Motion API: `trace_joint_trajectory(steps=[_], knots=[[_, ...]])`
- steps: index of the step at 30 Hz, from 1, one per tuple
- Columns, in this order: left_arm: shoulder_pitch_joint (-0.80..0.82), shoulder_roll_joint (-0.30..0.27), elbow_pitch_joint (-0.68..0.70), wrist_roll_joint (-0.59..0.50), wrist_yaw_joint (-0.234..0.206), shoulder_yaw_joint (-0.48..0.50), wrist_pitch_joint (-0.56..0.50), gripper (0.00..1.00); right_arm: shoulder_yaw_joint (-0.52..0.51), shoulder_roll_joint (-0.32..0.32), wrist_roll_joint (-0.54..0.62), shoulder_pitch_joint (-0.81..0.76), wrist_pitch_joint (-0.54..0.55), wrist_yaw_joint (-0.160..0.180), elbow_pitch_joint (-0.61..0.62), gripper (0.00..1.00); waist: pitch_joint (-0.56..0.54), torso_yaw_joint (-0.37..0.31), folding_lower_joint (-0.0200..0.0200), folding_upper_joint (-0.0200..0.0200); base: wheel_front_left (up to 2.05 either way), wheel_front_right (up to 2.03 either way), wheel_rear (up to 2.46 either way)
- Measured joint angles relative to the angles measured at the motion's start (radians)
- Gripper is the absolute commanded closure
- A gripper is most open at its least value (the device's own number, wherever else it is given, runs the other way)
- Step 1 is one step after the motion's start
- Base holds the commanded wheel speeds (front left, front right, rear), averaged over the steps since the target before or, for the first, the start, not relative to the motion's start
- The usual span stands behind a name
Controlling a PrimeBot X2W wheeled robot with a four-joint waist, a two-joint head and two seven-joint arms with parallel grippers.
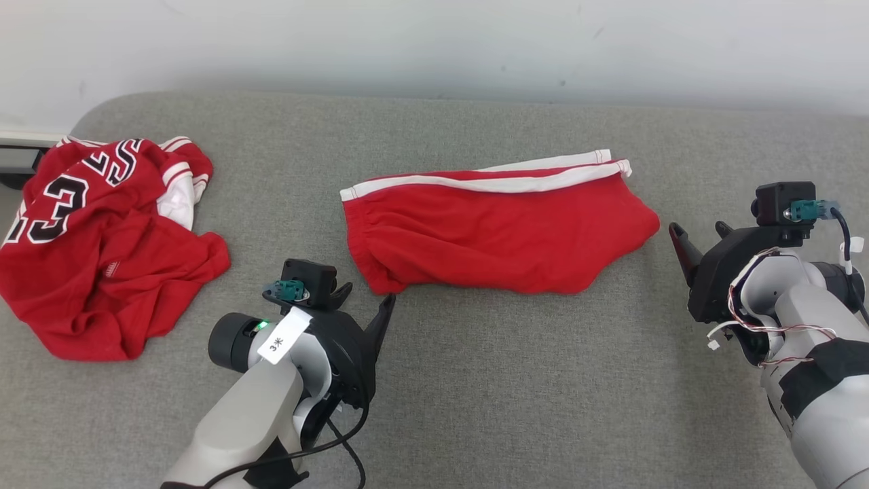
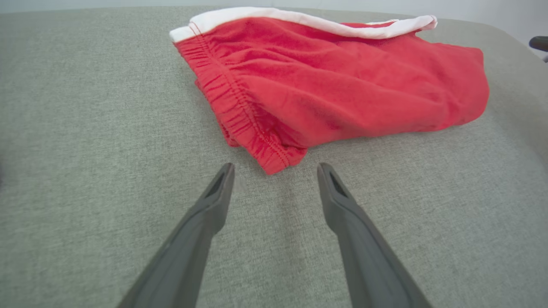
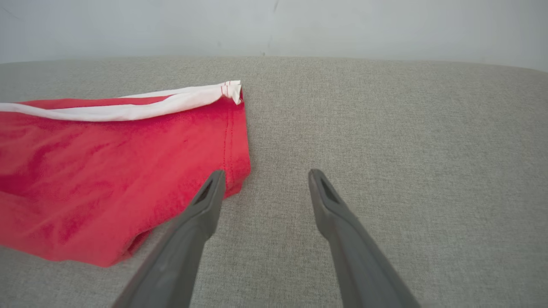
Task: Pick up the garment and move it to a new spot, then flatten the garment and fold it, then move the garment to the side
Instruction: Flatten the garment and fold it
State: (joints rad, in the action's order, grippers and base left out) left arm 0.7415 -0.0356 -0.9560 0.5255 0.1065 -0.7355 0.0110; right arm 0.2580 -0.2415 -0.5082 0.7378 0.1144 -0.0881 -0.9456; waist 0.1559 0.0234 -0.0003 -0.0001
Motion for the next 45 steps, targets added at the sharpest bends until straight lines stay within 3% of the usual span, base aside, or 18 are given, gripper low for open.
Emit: trace_joint_trajectory(steps=[16, 20, 31, 45], knots=[[0.044, 0.001, 0.002, 0.0, 0.001, -0.024, 0.0, 0.0, -0.032, 0.031, -0.036, 0.001, 0.012, 0.0, -0.023, 0.0, 0.069, 0.02, 0.0004, 0.0001, 0.0, 0.0, 0.0], [0.044, 0.001, -0.002, 0.002, 0.001, -0.025, 0.009, 0.0, -0.048, 0.033, -0.043, 0.01, -0.009, 0.028, -0.02, 0.0, 0.065, 0.025, 0.0003, 0.0001, 0.0, 0.0, 0.0], [0.043, 0.001, -0.008, 0.003, 0.008, -0.035, 0.016, 0.0, -0.06, 0.057, -0.054, 0.012, -0.016, 0.039, -0.021, 0.0, 0.059, 0.024, 0.0003, 0.0, 0.0, 0.0, 0.0], [0.096, 0.002, 0.041, 0.014, 0.008, -0.082, 0.012, 0.0, -0.076, 0.067, -0.076, 0.076, 0.018, 0.079, -0.062, 0.0, 0.136, 0.041, 0.0003, 0.0001, 0.0, 0.0, 0.0]])
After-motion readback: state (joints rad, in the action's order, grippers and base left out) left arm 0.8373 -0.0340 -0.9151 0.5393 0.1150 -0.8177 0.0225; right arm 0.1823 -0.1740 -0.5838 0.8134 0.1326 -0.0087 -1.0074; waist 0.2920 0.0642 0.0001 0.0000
